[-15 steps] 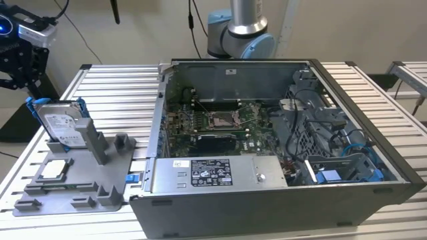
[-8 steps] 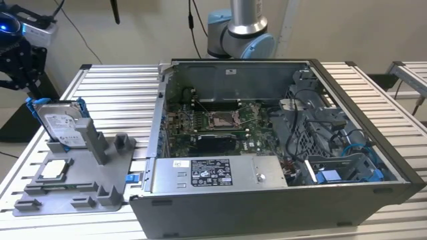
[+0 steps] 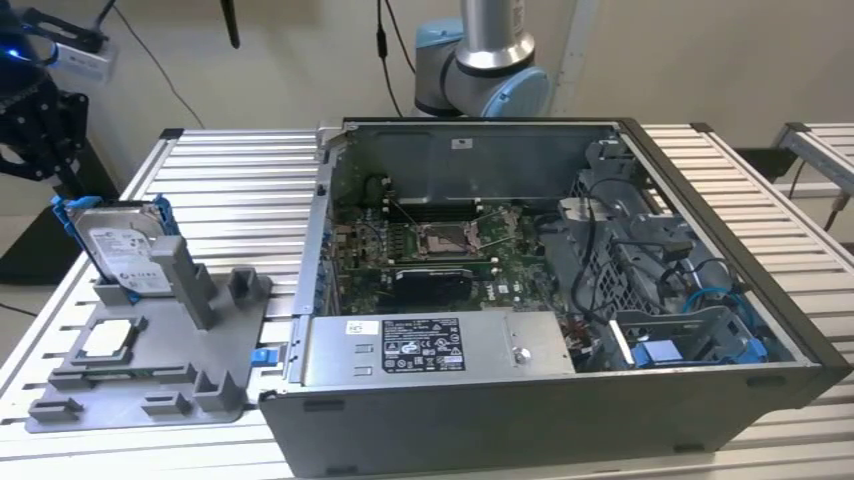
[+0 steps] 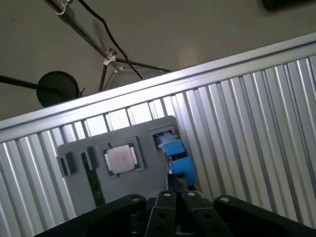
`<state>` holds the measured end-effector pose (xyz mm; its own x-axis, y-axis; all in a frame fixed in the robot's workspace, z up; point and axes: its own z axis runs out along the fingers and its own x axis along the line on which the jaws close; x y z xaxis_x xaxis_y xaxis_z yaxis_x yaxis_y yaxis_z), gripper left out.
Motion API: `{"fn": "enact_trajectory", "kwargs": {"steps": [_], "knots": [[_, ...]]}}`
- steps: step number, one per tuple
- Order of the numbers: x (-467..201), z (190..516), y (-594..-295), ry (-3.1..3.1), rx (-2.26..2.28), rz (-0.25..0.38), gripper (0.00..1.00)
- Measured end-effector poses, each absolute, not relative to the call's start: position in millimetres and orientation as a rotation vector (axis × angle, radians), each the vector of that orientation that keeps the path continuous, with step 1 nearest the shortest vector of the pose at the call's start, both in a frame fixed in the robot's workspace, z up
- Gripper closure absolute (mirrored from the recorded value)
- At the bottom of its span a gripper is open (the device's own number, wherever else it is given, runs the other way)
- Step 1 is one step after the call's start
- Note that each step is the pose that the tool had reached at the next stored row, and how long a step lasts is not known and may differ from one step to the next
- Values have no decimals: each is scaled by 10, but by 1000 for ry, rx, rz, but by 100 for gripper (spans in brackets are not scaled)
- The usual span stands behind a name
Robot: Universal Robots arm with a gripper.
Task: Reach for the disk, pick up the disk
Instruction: 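Pick up the disk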
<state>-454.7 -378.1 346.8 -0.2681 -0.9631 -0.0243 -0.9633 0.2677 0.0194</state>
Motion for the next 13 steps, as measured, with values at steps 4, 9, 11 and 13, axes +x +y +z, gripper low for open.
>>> {"fn": "enact_trajectory", "kwargs": {"steps": [4, 9, 11, 13], "knots": [[-4548, 3466, -3780, 2421, -1991, 47, 100], [-4548, 3465, -3781, 2329, -2098, 47, 100], [-4544, 3465, -3781, 2306, -2124, 47, 100], [-4544, 3465, -3781, 2302, -2128, 47, 100]]}}
